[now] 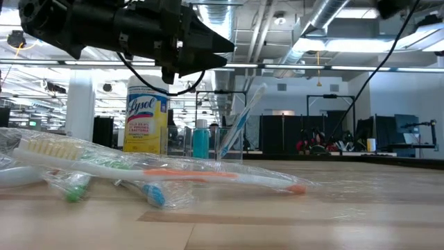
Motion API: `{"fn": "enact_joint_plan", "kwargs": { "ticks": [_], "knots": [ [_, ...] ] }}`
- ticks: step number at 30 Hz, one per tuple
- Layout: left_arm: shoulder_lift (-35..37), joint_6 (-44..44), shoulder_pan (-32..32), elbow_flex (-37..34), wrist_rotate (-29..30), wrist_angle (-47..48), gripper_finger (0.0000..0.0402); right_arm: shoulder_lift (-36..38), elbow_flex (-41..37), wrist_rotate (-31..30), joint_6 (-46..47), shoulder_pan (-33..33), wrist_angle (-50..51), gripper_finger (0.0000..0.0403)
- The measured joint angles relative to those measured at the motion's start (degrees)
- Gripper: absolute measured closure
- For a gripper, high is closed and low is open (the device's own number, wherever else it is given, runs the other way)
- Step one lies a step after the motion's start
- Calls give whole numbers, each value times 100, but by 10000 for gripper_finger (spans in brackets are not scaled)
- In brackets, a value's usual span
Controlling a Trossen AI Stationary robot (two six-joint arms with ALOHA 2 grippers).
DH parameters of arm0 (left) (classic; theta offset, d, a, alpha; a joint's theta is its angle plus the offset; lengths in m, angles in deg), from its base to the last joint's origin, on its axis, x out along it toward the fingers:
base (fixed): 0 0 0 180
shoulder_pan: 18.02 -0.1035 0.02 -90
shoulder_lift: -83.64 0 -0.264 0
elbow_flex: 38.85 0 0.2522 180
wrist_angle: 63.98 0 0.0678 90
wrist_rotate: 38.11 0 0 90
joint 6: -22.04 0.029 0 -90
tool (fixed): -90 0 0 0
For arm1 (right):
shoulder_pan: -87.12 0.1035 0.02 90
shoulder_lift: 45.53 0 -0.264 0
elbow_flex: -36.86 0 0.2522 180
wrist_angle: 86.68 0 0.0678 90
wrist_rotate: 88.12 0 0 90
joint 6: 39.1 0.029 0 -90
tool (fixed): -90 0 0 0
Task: Pick & Place toothbrushing station
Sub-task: Put the blue mouthwash into the transparent organizer
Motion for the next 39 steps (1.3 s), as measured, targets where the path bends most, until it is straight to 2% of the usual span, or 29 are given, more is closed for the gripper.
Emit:
{"fn": "enact_joint_plan", "kwargs": {
  "ticks": [5,10,14,23,29,34,39],
  "knots": [
    [0,-2,0,0,2,-6,215,-6,-2,-643,730,606,446,291],
    [-2,-2,-2,0,-4,-11,215,-17,-190,-852,1312,824,524,291],
    [-2,-2,-7,0,-210,-26,215,-17,-357,-866,1539,908,439,291],
    [-2,-4,-7,0,-256,-36,215,-17,-738,-777,1587,1134,-228,287],
    [-2,-2,-7,0,-256,-38,215,-22,-923,-443,1840,1105,-268,258],
    [-2,-2,-7,0,-256,-37,215,-33,-922,-403,1858,1107,-321,229],
    [-2,-4,-7,0,-254,-36,215,-450,-920,-371,1879,1039,-457,212]
  ]
}}
